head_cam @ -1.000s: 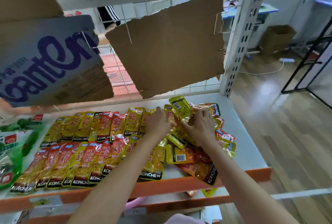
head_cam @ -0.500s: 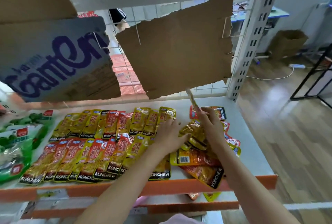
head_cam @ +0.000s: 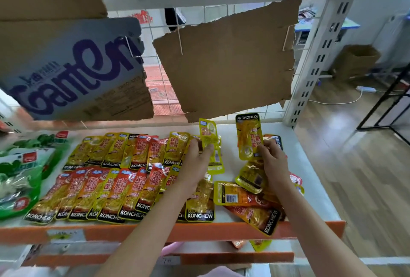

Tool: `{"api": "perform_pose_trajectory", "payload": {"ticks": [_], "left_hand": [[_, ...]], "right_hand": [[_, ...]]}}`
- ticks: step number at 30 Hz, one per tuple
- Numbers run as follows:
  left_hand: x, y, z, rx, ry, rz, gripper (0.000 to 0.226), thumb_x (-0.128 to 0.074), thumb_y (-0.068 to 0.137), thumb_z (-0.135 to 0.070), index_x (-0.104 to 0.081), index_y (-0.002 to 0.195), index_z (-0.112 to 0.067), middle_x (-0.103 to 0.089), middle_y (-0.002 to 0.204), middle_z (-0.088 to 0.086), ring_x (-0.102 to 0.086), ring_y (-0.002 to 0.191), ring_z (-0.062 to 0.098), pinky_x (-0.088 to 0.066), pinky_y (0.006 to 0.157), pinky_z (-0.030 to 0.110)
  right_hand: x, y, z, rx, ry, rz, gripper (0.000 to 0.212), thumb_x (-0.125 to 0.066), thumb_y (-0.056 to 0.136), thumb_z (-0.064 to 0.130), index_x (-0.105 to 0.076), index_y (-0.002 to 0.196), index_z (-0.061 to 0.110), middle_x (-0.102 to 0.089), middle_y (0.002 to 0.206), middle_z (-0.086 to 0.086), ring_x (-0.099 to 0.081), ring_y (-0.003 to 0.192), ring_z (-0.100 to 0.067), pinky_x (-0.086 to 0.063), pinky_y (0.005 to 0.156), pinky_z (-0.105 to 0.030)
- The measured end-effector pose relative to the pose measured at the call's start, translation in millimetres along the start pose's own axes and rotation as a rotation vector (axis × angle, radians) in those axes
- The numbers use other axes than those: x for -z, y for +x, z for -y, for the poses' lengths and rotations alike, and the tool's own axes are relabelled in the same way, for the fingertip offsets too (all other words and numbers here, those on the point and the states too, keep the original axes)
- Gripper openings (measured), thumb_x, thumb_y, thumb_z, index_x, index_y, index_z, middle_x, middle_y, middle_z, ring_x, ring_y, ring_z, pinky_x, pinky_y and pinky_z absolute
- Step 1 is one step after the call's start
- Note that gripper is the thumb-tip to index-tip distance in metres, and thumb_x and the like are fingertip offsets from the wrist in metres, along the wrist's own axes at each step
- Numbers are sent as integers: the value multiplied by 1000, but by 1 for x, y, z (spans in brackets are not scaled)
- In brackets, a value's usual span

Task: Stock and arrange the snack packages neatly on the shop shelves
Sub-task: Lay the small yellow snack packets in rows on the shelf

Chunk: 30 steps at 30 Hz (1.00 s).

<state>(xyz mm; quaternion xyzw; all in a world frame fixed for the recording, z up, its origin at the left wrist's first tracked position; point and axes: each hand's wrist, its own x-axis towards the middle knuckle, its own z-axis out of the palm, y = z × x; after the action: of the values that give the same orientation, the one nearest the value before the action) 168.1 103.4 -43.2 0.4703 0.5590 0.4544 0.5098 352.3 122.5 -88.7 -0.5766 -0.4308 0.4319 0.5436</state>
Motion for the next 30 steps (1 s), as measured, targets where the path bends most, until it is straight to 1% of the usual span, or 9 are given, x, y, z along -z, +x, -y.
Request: {"api": "perform_pose_trajectory", "payload": {"ticks": [2, 4, 9, 12, 15, 18, 26, 28, 30], "left_hand": [[10, -9, -5, 173, -404, 101, 14, -46, 96, -13, -55, 103, -21, -73, 84, 1, -70, 72, 16, -53, 53, 23], [19, -14, -2, 287, -701, 175, 23, -47, 91, -9, -54, 113, -13, -69, 99, 22, -70, 76, 31, -57, 59, 36], [35, -22, 6, 300, -816, 121, 43, -65, 73, -37, -62, 104, -8, -68, 83, 12, -64, 66, 20, -48, 49, 24], [39, -26, 9, 180, -636, 155, 29, -70, 70, -23, -60, 97, -16, -59, 89, 9, -58, 67, 15, -47, 51, 24], [40, -34, 11, 22, -292, 126, 46, -74, 63, 1, -60, 97, -26, -61, 101, 4, -62, 86, 17, -52, 76, 31], [42, -40, 10, -65, -239, 118, 53, -66, 74, 11, -53, 108, -28, -70, 92, -4, -67, 87, 13, -53, 74, 23], [44, -41, 10, -127, -137, 72, 49, -61, 82, 8, -49, 115, -25, -69, 94, -25, -64, 90, -6, -48, 71, 8], [48, -40, 11, -90, -153, 28, 47, -62, 82, 6, -50, 113, -28, -70, 94, -22, -64, 91, -4, -48, 71, 8], [50, -39, 11, -51, -152, 11, 41, -62, 83, 2, -52, 107, -30, -68, 90, -27, -62, 90, -9, -46, 69, 5]], "right_hand": [[-2, -14, 2, -10, 21, 78, 17, -48, 95, 16, -62, 86, 18, -64, 89, -19, -63, 76, -25, -51, 64, -33], [-6, -31, 6, -13, 51, 170, 18, -48, 96, 16, -62, 87, 21, -66, 87, -15, -63, 75, -25, -50, 55, -27], [-13, -64, 18, 24, 123, 269, 21, -49, 95, 12, -63, 84, 22, -65, 70, 6, -63, 63, -11, -51, 52, -22], [-11, -71, 26, 43, 165, 302, 19, -52, 93, 17, -66, 83, 25, -66, 71, 7, -64, 62, -10, -50, 51, -20], [-8, -73, 29, 12, 202, 339, 8, -62, 81, 32, -69, 84, 28, -69, 73, 6, -66, 62, -10, -51, 51, -19], [-6, -74, 27, 6, 162, 366, 20, -75, 70, 37, -66, 86, 31, -72, 80, 1, -67, 67, -14, -51, 53, -22], [-4, -73, 28, 21, 86, 365, 19, -69, 78, 15, -71, 89, 30, -69, 68, 7, -64, 63, -7, -50, 58, -16], [-2, -70, 32, 12, 118, 353, 13, -70, 77, 22, -70, 88, 15, -69, 75, 0, -65, 70, -14, -52, 66, -25], [1, -66, 35, 7, 139, 316, 29, -70, 74, 33, -66, 82, 5, -62, 77, -8, -58, 72, -22, -46, 69, -34]]}}
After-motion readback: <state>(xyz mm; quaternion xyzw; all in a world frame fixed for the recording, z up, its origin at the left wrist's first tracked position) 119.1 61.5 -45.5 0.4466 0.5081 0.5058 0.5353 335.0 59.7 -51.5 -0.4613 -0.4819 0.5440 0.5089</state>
